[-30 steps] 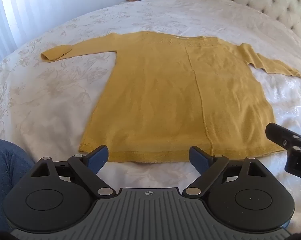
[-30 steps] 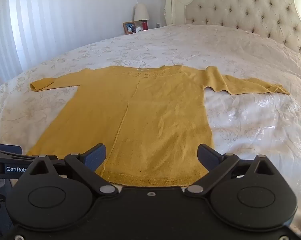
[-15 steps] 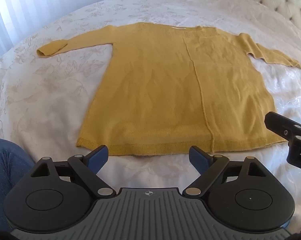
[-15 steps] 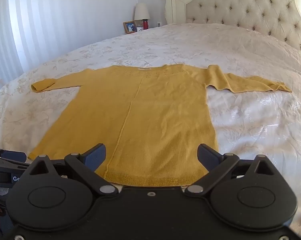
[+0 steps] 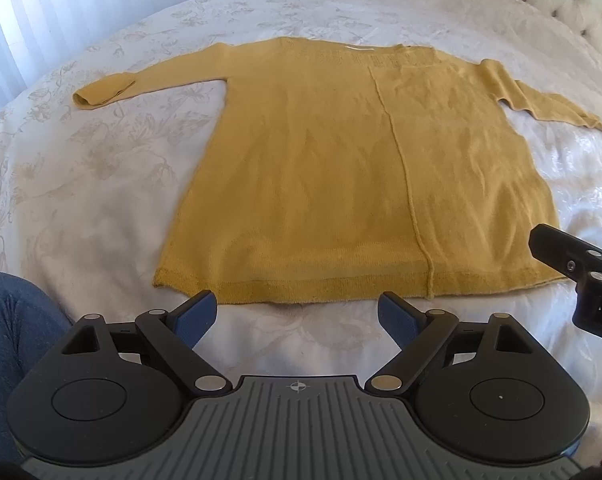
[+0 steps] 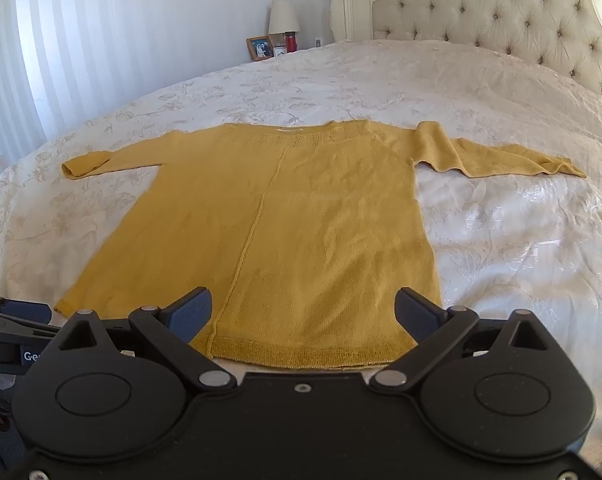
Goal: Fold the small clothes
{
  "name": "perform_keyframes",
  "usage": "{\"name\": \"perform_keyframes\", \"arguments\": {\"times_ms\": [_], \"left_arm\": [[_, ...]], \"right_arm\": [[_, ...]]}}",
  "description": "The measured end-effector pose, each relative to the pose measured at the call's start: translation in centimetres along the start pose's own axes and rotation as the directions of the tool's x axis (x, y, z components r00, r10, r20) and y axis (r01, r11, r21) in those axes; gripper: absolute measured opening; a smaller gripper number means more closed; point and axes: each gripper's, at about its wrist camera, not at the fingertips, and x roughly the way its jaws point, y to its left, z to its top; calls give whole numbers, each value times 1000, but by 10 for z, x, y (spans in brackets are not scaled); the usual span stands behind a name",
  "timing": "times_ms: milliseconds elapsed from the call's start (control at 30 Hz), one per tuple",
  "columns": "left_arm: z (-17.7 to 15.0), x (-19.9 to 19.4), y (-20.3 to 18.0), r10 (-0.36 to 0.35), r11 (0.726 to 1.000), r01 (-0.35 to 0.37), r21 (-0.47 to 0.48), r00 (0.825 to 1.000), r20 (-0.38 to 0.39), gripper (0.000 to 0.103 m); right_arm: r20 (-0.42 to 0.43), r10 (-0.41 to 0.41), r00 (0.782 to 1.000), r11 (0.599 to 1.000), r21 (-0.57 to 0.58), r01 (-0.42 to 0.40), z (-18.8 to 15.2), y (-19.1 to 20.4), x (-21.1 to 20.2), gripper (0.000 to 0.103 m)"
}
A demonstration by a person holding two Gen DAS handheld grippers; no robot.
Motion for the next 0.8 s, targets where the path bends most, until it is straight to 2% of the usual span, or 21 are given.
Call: {"name": "perform_keyframes", "arguments": {"times_ms": [567, 800], "left_arm": [[0, 4, -2, 10, 1000, -11, -4, 1000, -11, 88], [-1, 5, 2, 7, 1000, -7, -7, 1000, -15, 88]], "right_arm": [[-18, -2, 1000, 1000, 11, 2, -3, -1, 5, 99], [-54, -35, 998, 999, 18, 36, -2, 0, 12, 99]]}}
